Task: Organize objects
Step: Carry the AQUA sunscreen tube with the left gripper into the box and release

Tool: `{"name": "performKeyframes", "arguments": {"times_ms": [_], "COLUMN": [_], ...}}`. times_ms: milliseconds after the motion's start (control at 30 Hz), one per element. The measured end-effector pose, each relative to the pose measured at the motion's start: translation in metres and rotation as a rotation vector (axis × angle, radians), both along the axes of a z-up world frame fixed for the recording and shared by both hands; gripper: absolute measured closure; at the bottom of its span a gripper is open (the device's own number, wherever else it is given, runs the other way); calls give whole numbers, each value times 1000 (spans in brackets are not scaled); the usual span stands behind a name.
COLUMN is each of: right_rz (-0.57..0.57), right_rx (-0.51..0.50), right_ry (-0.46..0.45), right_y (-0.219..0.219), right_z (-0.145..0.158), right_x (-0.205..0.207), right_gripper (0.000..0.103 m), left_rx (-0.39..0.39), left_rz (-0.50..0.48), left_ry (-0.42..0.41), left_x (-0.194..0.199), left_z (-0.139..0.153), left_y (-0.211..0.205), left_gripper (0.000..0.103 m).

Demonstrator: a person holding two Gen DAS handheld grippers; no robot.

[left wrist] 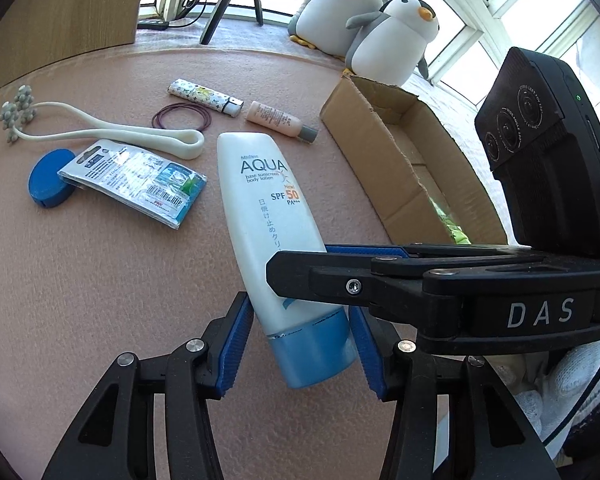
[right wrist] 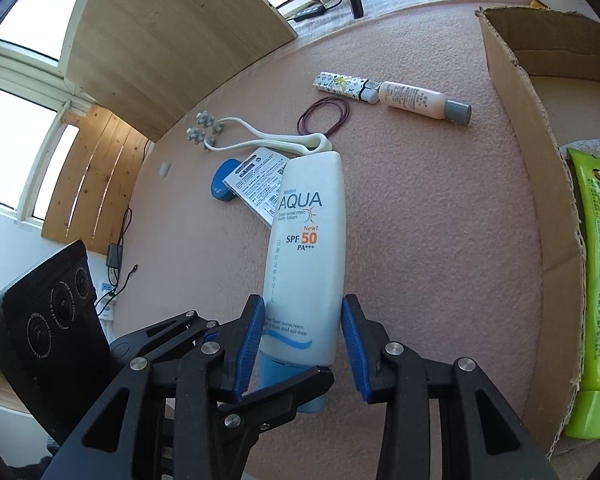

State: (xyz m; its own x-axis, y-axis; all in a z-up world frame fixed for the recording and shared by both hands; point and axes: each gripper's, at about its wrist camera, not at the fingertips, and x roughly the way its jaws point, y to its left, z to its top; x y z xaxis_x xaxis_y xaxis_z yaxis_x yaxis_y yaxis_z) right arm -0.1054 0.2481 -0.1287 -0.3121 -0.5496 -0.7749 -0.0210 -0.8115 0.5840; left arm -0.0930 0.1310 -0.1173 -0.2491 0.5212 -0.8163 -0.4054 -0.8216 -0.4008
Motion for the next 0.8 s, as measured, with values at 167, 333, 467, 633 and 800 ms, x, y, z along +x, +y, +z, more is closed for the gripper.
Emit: {"name": "performKeyframes", "arguments": {"times_ms": [167,333,467,633,800], "right_rz": [-27,-75,-119,-168,-207], "right_rx": [24,54,68,101,130], "right_ry": [63,102,106,111,109], "right_y": [20,49,76,106,136], "right_z": [27,45,51,57,59], "right_x": [9,22,30,41,50], "right_gripper": [67,67,67,67,67], "left_rx": [27,61,76,91,100], "left_rz": [-23,-64,-107,-152,-193], "left_ry": [44,62,71,79,75], "left_x": [1,-3,-1,3,3], "left_z": [24,35,39,41,40], "left_y": [19,51,82,122,157], "left_gripper": [50,50,50,50,50]}}
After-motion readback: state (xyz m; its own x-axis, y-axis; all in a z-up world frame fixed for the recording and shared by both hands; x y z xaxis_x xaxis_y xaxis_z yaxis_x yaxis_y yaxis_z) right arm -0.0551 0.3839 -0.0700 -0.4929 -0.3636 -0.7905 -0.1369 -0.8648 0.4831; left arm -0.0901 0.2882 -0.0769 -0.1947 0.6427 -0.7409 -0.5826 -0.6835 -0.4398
